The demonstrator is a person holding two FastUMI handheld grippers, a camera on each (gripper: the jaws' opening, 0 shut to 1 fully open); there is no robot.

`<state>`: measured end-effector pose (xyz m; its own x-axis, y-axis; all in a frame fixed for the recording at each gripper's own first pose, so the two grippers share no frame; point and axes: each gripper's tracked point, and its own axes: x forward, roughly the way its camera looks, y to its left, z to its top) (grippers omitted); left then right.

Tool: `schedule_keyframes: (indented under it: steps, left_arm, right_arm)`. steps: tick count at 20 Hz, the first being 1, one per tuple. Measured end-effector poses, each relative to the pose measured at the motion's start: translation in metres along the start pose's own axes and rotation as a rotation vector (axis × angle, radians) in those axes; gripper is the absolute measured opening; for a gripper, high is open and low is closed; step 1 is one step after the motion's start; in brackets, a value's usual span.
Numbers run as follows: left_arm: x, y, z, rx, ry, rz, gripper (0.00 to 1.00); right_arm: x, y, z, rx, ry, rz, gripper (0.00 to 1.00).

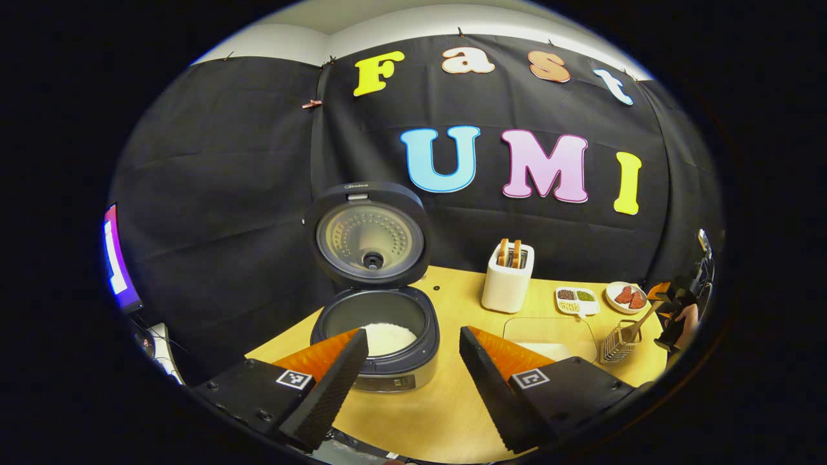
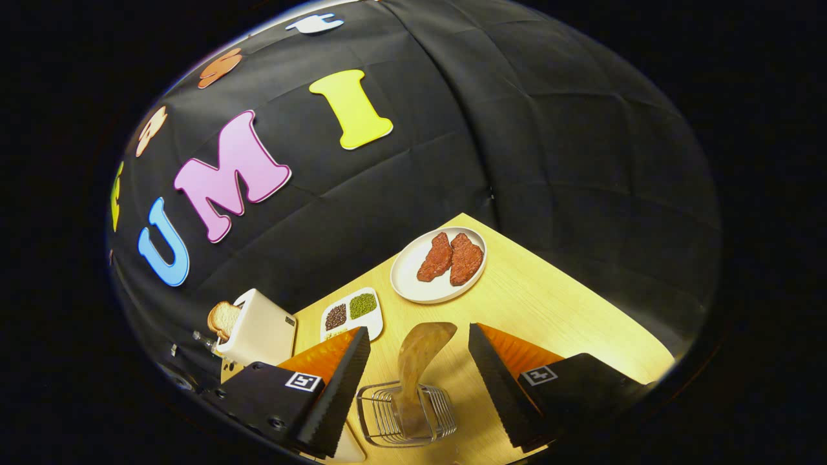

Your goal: Close the left gripper, press the button to open the rice cooker; take a wooden spoon from the chopstick holder with the right hand, scoop a spoonful of rice and pour it into the rice cooker, then put the wooden spoon back into the chopstick holder.

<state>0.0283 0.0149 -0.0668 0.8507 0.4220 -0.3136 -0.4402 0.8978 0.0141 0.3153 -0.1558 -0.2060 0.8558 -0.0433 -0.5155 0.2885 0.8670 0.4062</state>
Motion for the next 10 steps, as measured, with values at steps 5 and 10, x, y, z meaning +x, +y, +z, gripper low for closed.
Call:
schedule_keyframes:
  steps: [5,10]
  left_arm:
    - [0.001,-0.016,-0.011,0.02,0.019,-0.023,0.96]
    - [-0.002,-0.031,-0.02,0.037,0.036,-0.052,0.96]
  right_arm:
    - [0.013,0.003,-0.012,0.069,0.071,0.021,0.74]
    - [0.017,0.015,-0.02,0.12,0.123,0.07,0.31]
